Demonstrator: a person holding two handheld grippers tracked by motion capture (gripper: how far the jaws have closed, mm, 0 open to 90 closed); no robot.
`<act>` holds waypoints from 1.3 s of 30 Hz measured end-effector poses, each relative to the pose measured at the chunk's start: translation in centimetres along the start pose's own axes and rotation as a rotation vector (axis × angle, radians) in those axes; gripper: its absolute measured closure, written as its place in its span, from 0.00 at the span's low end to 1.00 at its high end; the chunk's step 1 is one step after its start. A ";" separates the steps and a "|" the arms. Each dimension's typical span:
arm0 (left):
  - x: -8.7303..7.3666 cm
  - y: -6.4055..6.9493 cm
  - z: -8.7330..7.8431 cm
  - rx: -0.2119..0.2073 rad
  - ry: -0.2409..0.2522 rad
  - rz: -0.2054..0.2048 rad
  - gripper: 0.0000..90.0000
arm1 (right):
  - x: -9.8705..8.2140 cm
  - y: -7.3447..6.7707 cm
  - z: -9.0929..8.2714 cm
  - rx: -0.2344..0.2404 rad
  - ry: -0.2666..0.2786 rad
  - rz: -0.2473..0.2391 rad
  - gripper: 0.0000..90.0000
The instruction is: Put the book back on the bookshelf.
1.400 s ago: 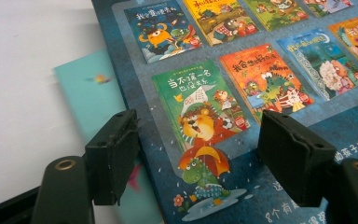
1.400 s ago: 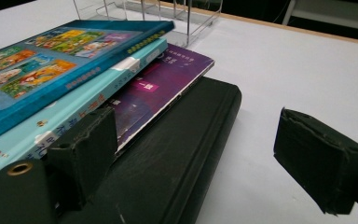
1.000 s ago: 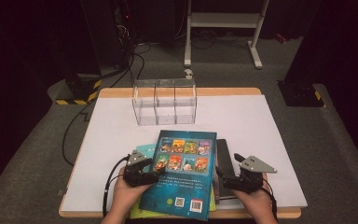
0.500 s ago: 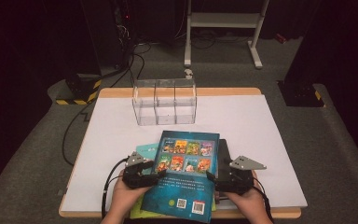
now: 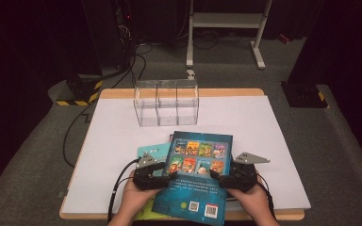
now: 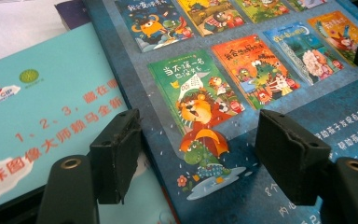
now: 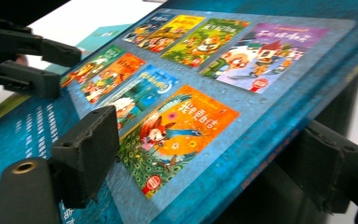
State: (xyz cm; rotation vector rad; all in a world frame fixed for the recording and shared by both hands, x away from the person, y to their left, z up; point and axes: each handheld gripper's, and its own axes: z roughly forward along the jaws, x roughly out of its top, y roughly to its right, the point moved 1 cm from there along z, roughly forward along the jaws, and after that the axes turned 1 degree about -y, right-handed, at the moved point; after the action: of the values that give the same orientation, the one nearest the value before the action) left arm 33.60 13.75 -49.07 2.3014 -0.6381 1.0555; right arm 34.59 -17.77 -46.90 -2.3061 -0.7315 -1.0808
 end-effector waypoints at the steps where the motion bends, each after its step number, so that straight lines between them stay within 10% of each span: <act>1: 0.2 -0.1 0.2 0.007 0.003 -0.002 0.35 | 0.3 0.4 0.2 -0.006 0.001 0.004 0.19; 8: 0.8 -1.0 0.7 0.002 0.018 -0.021 0.37 | 1.9 2.0 0.9 -0.059 0.000 0.017 0.19; 25: 0.5 -1.0 0.8 0.000 0.031 -0.015 0.35 | 0.6 0.5 -0.2 0.037 -0.036 0.065 0.40; 39: 0.7 -2.2 1.0 -0.053 0.055 -0.078 0.24 | 0.9 -0.8 -1.2 0.011 0.022 -0.049 0.43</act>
State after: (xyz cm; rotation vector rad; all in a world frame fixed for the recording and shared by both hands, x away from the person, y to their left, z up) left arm 35.85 14.63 -49.58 2.2255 -0.5434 1.0495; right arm 33.90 -17.64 -45.38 -2.2745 -0.7868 -1.1189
